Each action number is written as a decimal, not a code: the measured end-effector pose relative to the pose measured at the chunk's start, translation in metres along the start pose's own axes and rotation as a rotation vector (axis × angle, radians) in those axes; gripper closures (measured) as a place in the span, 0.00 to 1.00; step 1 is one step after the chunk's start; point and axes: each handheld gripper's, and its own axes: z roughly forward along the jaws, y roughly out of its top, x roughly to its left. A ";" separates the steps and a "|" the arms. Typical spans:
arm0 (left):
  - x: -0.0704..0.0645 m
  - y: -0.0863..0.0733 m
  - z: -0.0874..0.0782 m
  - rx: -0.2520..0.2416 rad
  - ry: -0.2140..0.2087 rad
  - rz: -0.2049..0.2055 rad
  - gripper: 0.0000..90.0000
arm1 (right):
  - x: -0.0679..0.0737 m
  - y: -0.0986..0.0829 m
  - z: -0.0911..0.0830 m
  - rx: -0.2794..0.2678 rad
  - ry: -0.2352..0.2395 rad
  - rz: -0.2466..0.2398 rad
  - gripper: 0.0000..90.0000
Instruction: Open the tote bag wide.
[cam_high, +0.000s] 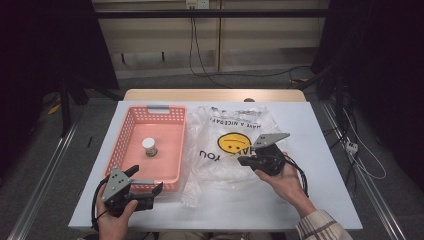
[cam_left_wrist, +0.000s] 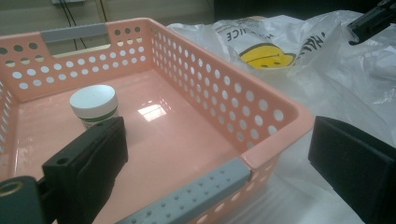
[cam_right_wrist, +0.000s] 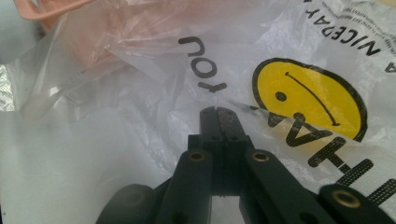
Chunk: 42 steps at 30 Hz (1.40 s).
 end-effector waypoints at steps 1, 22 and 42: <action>0.000 0.000 0.000 -0.001 0.001 -0.004 0.05 | -0.001 0.001 -0.001 -0.006 0.002 0.001 1.00; 0.001 0.000 -0.002 -0.009 0.007 -0.001 0.05 | -0.010 0.022 -0.017 -0.125 -0.025 0.010 1.00; 0.001 0.000 -0.002 -0.009 0.009 -0.004 0.05 | -0.019 0.042 -0.030 -0.238 -0.056 0.016 1.00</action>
